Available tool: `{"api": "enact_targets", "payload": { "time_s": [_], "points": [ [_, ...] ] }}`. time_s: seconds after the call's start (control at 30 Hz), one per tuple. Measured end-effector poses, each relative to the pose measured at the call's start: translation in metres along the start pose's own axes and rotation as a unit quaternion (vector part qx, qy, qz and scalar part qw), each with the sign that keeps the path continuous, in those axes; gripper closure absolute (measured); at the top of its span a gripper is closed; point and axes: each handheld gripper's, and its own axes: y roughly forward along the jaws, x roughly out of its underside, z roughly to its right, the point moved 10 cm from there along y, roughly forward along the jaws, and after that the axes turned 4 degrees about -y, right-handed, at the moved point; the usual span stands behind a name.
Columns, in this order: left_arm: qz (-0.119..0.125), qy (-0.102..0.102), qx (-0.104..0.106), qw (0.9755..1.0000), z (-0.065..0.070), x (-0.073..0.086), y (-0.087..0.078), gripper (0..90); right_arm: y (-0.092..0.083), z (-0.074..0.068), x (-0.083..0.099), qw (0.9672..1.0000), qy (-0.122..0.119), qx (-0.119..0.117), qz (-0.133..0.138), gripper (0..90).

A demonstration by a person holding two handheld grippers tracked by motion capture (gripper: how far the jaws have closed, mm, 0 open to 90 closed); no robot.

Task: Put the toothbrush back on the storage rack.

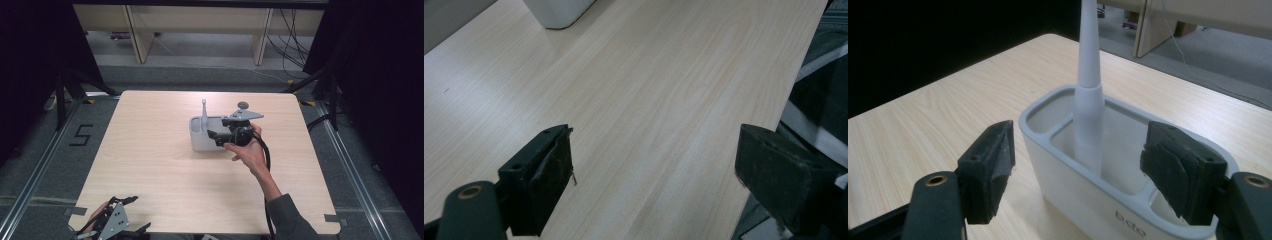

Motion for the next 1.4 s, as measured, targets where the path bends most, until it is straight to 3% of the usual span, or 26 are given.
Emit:
{"api": "enact_targets", "payload": {
  "time_s": [0.03, 0.07, 0.17, 0.2, 0.23, 0.73, 0.83, 0.97, 1.0, 1.03, 1.17, 1.23, 1.37, 1.4],
  "points": [
    [0.012, -0.010, 0.003, 0.9999, 0.002, -0.002, 0.001, 14.9, -0.003, 0.002, 0.001, 1.0000, -0.008, 0.002, -0.001, 29.6],
    [0.014, -0.011, 0.003, 0.9998, 0.002, -0.002, 0.001, 14.9, -0.005, 0.001, 0.003, 1.0000, 0.004, 0.001, -0.005, 29.4],
    [0.009, -0.010, 0.002, 0.9999, 0.002, -0.002, 0.001, 14.9, -0.008, 0.002, 0.004, 0.9999, 0.011, 0.003, 0.003, 29.4],
    [0.009, -0.009, 0.002, 0.9999, 0.002, -0.002, 0.001, 14.9, -0.010, 0.005, 0.004, 1.0000, -0.003, 0.008, 0.001, 29.3],
    [0.009, -0.009, 0.003, 0.9999, 0.002, -0.002, 0.000, 14.9, -0.011, 0.003, 0.005, 0.9999, 0.006, 0.008, 0.003, 29.3],
    [0.009, -0.009, 0.002, 0.9999, 0.002, -0.002, 0.000, 14.9, -0.018, 0.001, 0.016, 0.9999, -0.005, 0.003, -0.015, 28.0],
    [0.012, -0.010, 0.002, 0.9999, 0.002, -0.002, 0.001, 14.9, -0.020, -0.001, 0.018, 0.9999, 0.007, 0.001, -0.014, 27.8],
    [0.011, -0.009, 0.002, 0.9999, 0.002, -0.002, 0.000, 14.9, -0.023, -0.001, 0.021, 0.9998, -0.004, 0.002, -0.017, 27.6],
    [0.012, -0.009, 0.002, 0.9999, 0.002, -0.002, 0.001, 14.9, -0.023, -0.002, 0.023, 0.9998, 0.007, 0.001, -0.018, 27.6],
    [0.009, -0.009, 0.003, 0.9999, 0.002, -0.002, 0.000, 14.9, -0.024, -0.002, 0.023, 0.9998, -0.004, -0.002, -0.018, 27.5],
    [0.011, -0.009, 0.002, 0.9999, 0.002, -0.002, 0.000, 14.9, -0.029, -0.004, 0.027, 0.9996, 0.010, 0.006, -0.025, 27.5],
    [0.012, -0.010, 0.002, 0.9999, 0.002, -0.002, 0.000, 14.9, -0.031, -0.001, 0.029, 0.9996, -0.007, 0.007, -0.027, 27.3],
    [0.009, -0.008, 0.003, 0.9999, 0.002, -0.002, 0.000, 14.9, -0.036, -0.002, 0.033, 0.9996, 0.003, 0.005, -0.029, 27.1],
    [0.011, -0.010, 0.002, 0.9999, 0.002, -0.002, 0.000, 14.9, -0.037, 0.000, 0.033, 0.9995, -0.004, 0.010, -0.028, 27.1]
  ]
}}
